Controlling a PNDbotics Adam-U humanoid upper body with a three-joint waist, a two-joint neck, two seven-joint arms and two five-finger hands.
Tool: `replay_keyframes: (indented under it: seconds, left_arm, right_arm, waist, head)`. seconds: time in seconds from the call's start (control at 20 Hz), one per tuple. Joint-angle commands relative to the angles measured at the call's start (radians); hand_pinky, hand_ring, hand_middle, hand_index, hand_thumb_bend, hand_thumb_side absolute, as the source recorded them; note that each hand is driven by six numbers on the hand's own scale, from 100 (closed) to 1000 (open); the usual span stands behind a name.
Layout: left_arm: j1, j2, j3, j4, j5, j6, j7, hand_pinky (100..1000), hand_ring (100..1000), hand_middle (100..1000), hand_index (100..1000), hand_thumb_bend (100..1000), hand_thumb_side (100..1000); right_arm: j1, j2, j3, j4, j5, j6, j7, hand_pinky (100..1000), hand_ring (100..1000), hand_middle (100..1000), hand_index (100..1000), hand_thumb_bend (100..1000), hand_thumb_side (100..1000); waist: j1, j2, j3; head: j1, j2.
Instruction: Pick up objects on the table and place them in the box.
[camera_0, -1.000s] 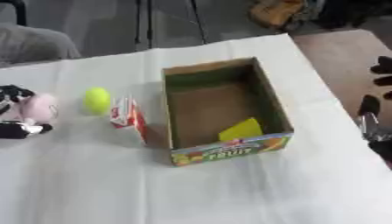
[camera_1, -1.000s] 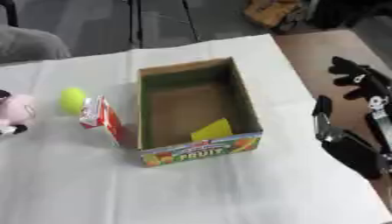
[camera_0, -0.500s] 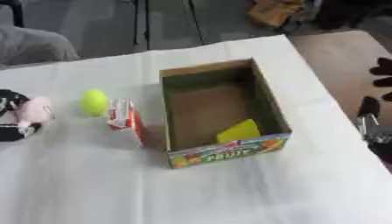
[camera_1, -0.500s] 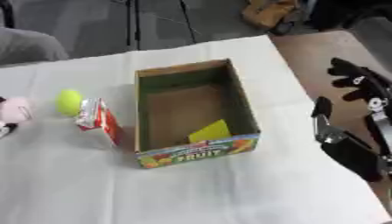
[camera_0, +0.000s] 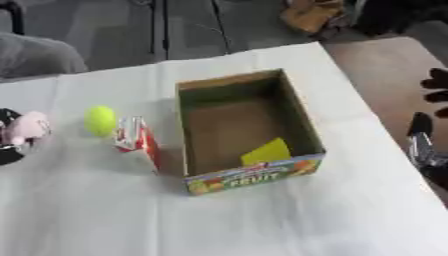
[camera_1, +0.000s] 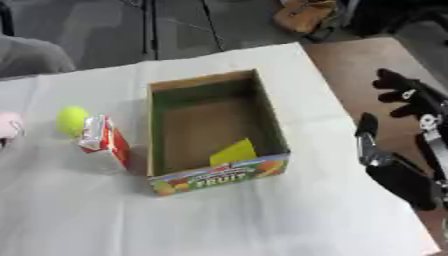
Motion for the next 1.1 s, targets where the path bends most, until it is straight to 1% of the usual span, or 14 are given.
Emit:
replay_keyframes:
  seconds: [0.05, 0.15, 0.2, 0.25, 0.35, 0.4, 0.45, 0.6, 0.65, 0.7, 0.75, 0.9, 0.95, 1.1]
  left_arm:
    - [-0.005, 0.058, -0.001, -0.058, 0.012, -0.012, 0.008, 365, 389, 348, 414, 340, 100]
    - [0.000, 0.076, -0.001, -0.102, 0.003, -0.024, -0.018, 371, 389, 348, 416, 349, 100]
    - [0.001, 0.085, -0.001, -0.123, -0.002, -0.030, -0.033, 391, 392, 349, 417, 378, 100]
    - [0.002, 0.106, -0.007, -0.164, -0.010, -0.051, -0.055, 391, 392, 349, 417, 378, 100]
    - [0.008, 0.128, -0.002, -0.230, -0.011, -0.068, -0.102, 394, 392, 350, 418, 385, 100]
    - [0.009, 0.134, -0.001, -0.258, -0.008, -0.073, -0.121, 395, 393, 350, 419, 401, 100]
    - [0.003, 0.140, -0.009, -0.307, 0.006, -0.089, -0.136, 394, 392, 350, 418, 396, 100]
    - [-0.013, 0.141, -0.028, -0.412, 0.070, -0.109, -0.187, 391, 392, 351, 420, 389, 100]
    - [-0.028, 0.129, -0.043, -0.442, 0.098, -0.122, -0.203, 388, 392, 353, 421, 369, 100]
    - [-0.041, 0.119, -0.055, -0.463, 0.123, -0.127, -0.221, 388, 392, 353, 421, 369, 100]
    - [-0.058, 0.103, -0.071, -0.486, 0.144, -0.137, -0.239, 387, 392, 353, 421, 365, 100]
    - [-0.091, 0.065, -0.105, -0.527, 0.175, -0.151, -0.283, 390, 394, 354, 422, 365, 100]
    - [-0.115, 0.027, -0.132, -0.544, 0.170, -0.171, -0.302, 404, 402, 362, 430, 372, 100]
    - [-0.170, -0.063, -0.180, -0.552, 0.146, -0.213, -0.348, 406, 404, 364, 433, 362, 100]
  right_arm:
    - [-0.003, -0.013, -0.010, -0.022, -0.005, -0.002, -0.002, 654, 770, 815, 977, 100, 484]
    - [0.000, -0.014, -0.011, -0.022, -0.005, -0.001, -0.002, 654, 770, 815, 977, 100, 481]
    - [0.002, -0.015, -0.011, -0.022, -0.005, -0.001, -0.001, 655, 771, 816, 976, 100, 467]
    - [0.006, -0.016, -0.011, -0.022, -0.005, 0.000, 0.000, 655, 771, 816, 976, 100, 467]
    - [0.010, -0.018, -0.012, -0.022, -0.004, 0.001, 0.002, 656, 771, 816, 976, 100, 463]
    - [0.011, -0.019, -0.013, -0.022, -0.004, 0.001, 0.003, 657, 772, 817, 975, 100, 438]
    - [0.014, -0.021, -0.013, -0.022, -0.004, 0.001, 0.005, 658, 772, 817, 974, 100, 431]
    - [0.016, -0.023, -0.013, -0.022, -0.003, 0.001, 0.011, 658, 772, 817, 974, 100, 416]
    - [0.015, -0.023, -0.012, -0.022, -0.003, 0.000, 0.013, 660, 772, 818, 973, 100, 393]
    - [0.015, -0.023, -0.012, -0.022, -0.004, -0.001, 0.014, 660, 772, 818, 973, 100, 393]
    - [0.012, -0.024, -0.011, -0.022, -0.005, -0.003, 0.016, 661, 773, 818, 971, 100, 372]
    - [0.009, -0.024, -0.009, -0.022, -0.007, -0.006, 0.021, 661, 773, 818, 970, 100, 363]
    - [0.004, -0.023, -0.006, -0.022, -0.009, -0.011, 0.024, 662, 773, 818, 968, 100, 347]
    - [-0.003, -0.019, 0.000, -0.022, -0.015, -0.021, 0.033, 663, 773, 818, 968, 100, 346]
  waist:
    - [-0.003, -0.029, -0.002]
    - [-0.002, -0.035, -0.001]
    - [-0.001, -0.039, 0.001]
    - [0.001, -0.050, 0.007]
    - [0.002, -0.061, 0.014]
    - [0.002, -0.066, 0.017]
    - [0.003, -0.079, 0.022]
    - [0.003, -0.098, 0.028]
    - [0.002, -0.106, 0.025]
    - [0.002, -0.110, 0.025]
    - [0.000, -0.114, 0.021]
    - [-0.002, -0.121, 0.017]
    - [-0.003, -0.124, 0.010]
    - [-0.003, -0.128, 0.002]
  head:
    - [-0.002, 0.002]
    - [-0.003, 0.007]
    - [-0.003, 0.010]
    - [-0.005, 0.017]
    - [-0.007, 0.023]
    - [-0.008, 0.026]
    - [-0.009, 0.031]
    - [-0.012, 0.035]
    - [-0.009, 0.035]
    - [-0.008, 0.036]
    - [-0.005, 0.036]
    - [0.000, 0.037]
    - [0.010, 0.037]
    - [0.024, 0.034]
